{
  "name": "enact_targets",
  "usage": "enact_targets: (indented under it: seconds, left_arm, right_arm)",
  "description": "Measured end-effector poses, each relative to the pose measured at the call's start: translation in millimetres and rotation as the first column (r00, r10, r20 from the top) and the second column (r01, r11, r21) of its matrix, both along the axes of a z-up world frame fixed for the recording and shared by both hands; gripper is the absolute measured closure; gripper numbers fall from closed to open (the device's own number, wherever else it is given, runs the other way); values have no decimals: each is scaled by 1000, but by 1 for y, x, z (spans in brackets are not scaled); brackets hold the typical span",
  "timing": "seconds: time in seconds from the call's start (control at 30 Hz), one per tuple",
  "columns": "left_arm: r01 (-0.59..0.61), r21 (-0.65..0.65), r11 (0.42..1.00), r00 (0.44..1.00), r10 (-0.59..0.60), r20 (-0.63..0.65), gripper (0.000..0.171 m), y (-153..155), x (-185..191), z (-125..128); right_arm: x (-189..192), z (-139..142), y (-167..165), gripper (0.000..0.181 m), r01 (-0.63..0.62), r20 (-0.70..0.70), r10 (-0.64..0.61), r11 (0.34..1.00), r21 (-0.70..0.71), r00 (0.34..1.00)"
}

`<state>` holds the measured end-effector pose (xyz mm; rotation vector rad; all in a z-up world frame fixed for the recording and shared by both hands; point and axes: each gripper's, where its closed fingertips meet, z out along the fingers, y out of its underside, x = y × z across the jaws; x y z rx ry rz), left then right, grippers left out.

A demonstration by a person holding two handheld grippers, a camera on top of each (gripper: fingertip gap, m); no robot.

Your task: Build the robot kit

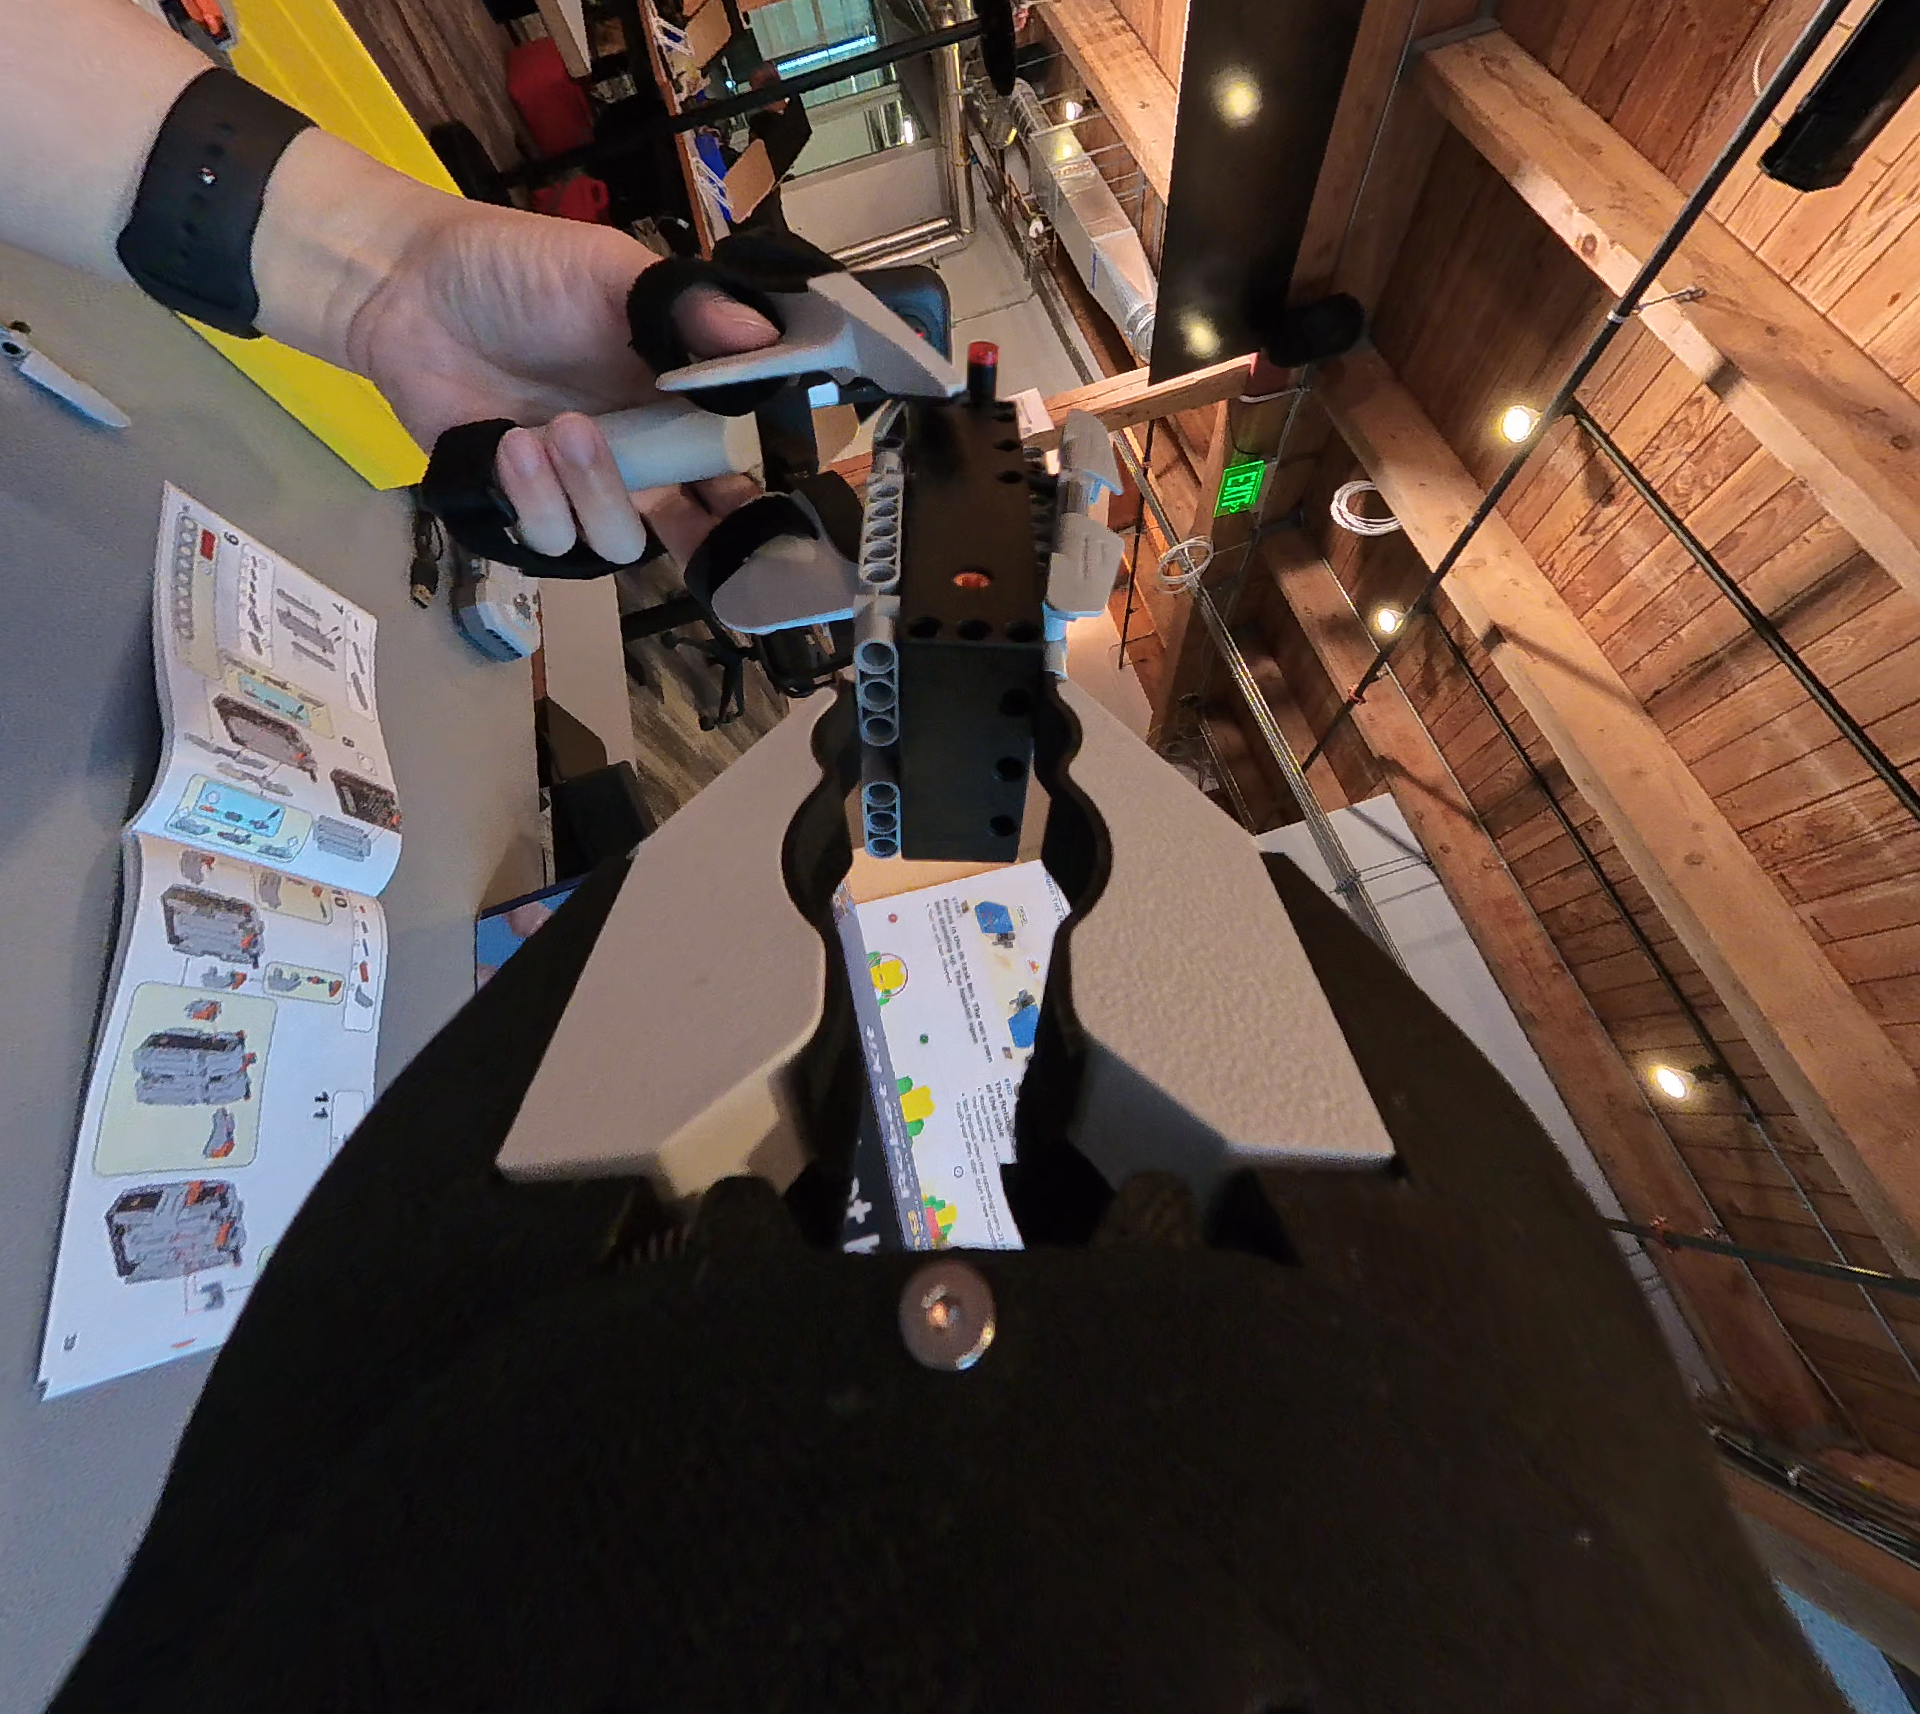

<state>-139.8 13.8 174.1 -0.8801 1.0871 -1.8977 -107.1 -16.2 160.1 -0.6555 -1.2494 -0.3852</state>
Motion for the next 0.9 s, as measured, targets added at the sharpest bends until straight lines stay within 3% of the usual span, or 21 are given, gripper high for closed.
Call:
enact_targets:
  seconds: [0.37, 0.57, 0.9]
  left_arm:
    - [3, 3, 1000, 995, -3, -95, 92, -2, 13, -14]
    - [24, 44, 999, 989, -17, -149, 97, -9, 15, -23]
    - [55, -17, 998, 982, -57, -178, 100, -6, 19, -28]
  right_arm:
    - [6, -12, -7, 150, -11, 44, 10, 1000, 6, 999]
    - [5, -20, -8, 150, -13, 77, 14, 1000, -5, 997]
    - [10, -21, -5, 149, 17, 109, -17, 1000, -1, 994]
